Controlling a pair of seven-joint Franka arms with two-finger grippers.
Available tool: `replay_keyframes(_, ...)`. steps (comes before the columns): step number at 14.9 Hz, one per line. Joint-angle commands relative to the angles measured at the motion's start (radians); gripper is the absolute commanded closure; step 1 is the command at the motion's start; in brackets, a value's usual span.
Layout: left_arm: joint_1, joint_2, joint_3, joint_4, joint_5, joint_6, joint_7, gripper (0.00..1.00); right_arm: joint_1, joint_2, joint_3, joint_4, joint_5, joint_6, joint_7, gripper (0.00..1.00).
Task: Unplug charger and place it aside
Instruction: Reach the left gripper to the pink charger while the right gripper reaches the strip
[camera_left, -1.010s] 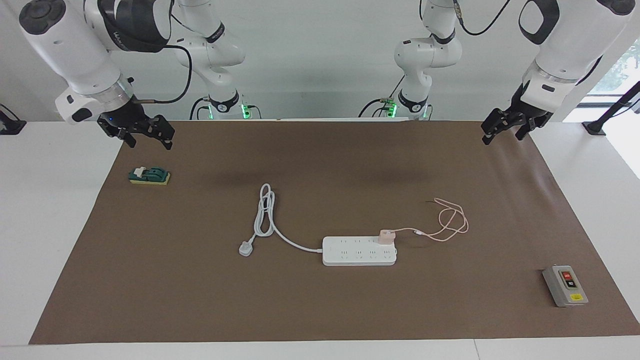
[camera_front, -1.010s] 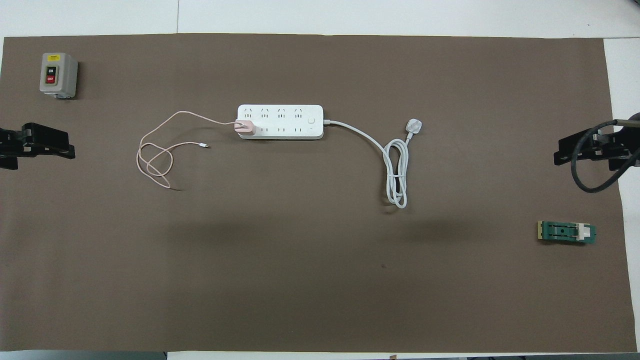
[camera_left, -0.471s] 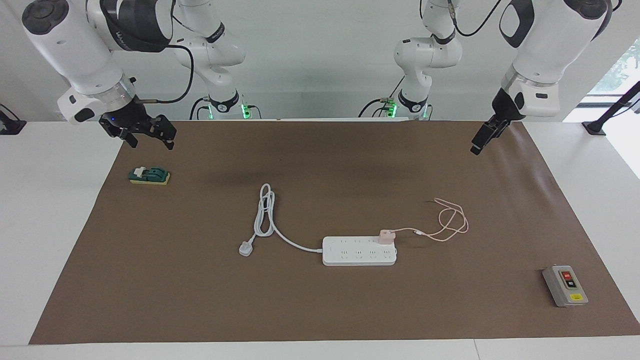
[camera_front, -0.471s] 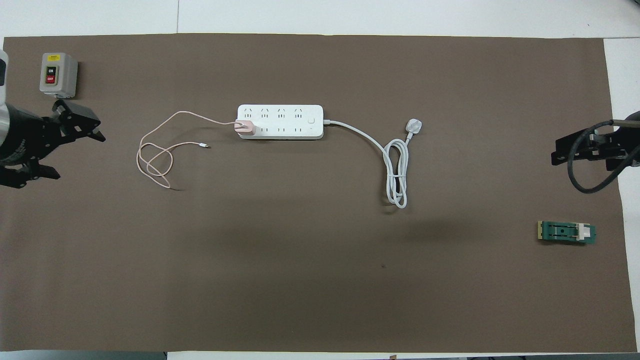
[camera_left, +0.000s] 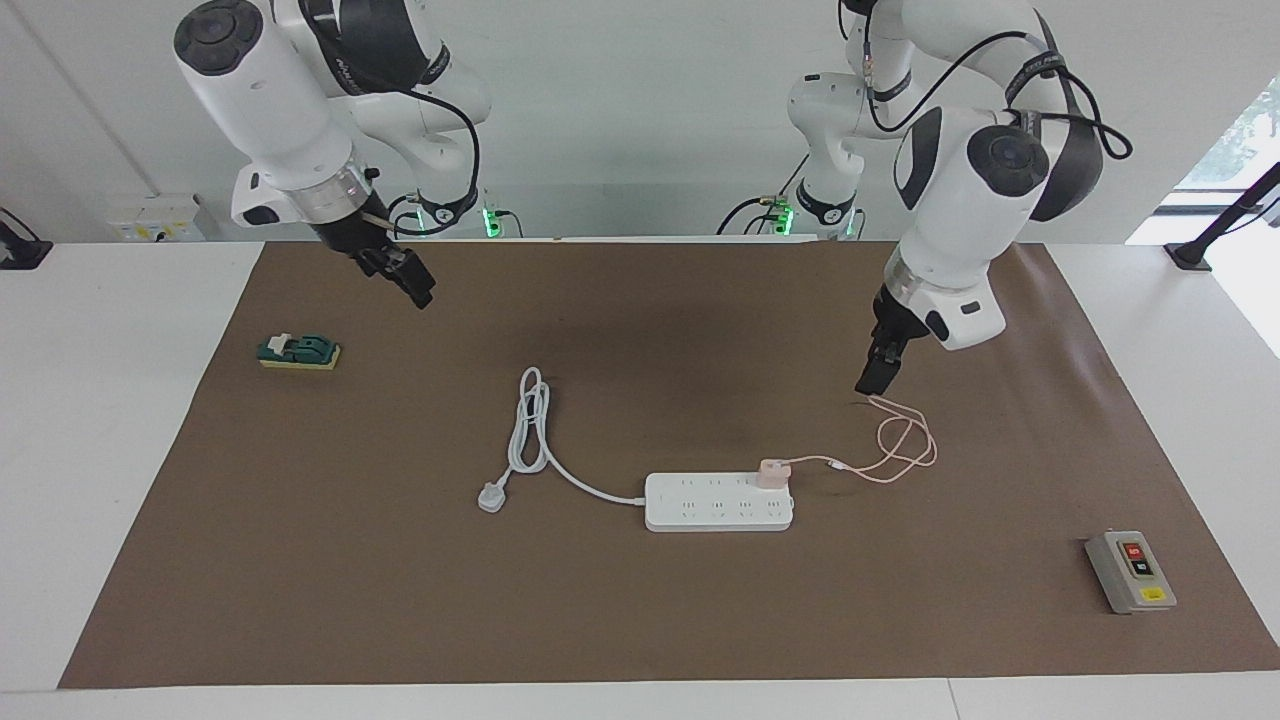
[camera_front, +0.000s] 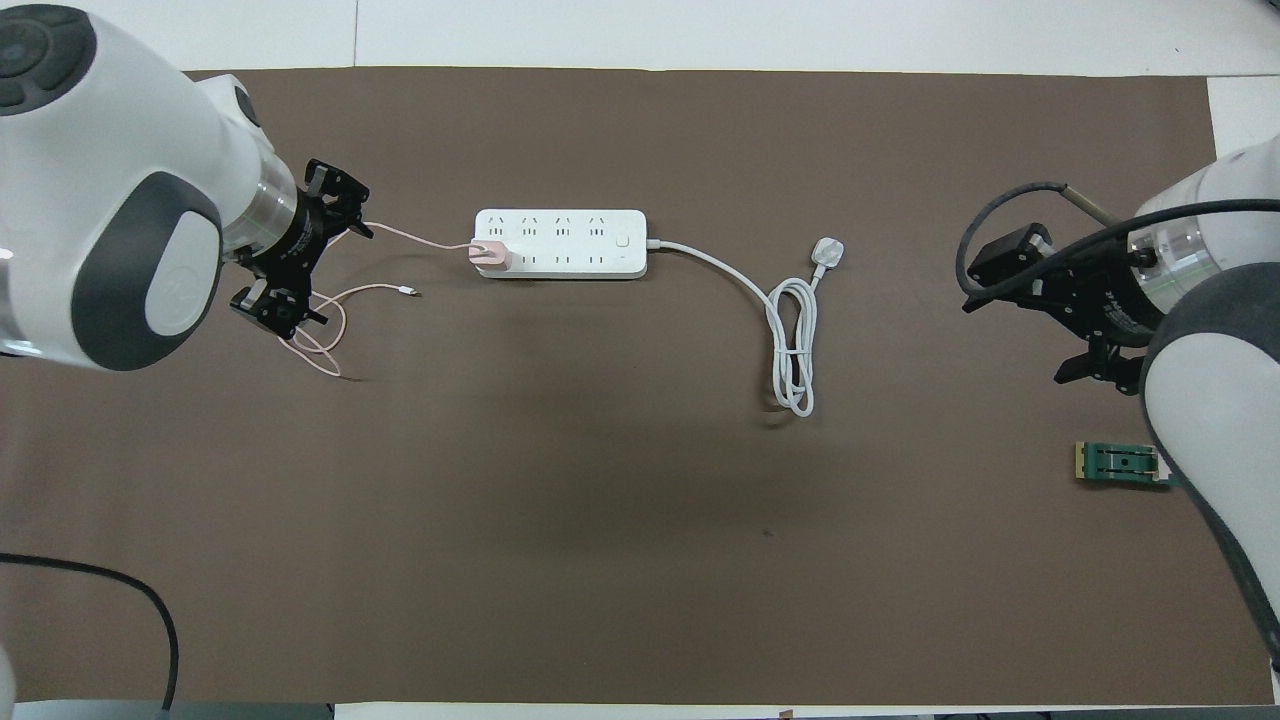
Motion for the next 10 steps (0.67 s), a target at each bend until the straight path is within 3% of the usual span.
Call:
replay_keyframes(1, -0.042, 0.171, 0.021, 0.187, -0.001, -0.006, -0.148, 0.0, -0.03, 0.043, -0.002, -0.026, 0.132, 0.083, 0.214, 0.0)
replay_keyframes(4, -0.092, 0.348, 0.058, 0.371, 0.018, -0.021, -0.27, 0.0, -0.026, 0.097, 0.0, -0.057, 0.217, 0.169, 0.406, 0.0)
replay_keyframes(7, -0.174, 0.39, 0.16, 0.399, 0.001, -0.005, -0.311, 0.0, -0.01, 0.131, 0.0, -0.141, 0.285, 0.284, 0.454, 0.0)
replay_keyframes(10, -0.183, 0.394, 0.161, 0.388, -0.002, 0.015, -0.355, 0.0, 0.03, 0.148, 0.0, -0.186, 0.346, 0.353, 0.554, 0.0)
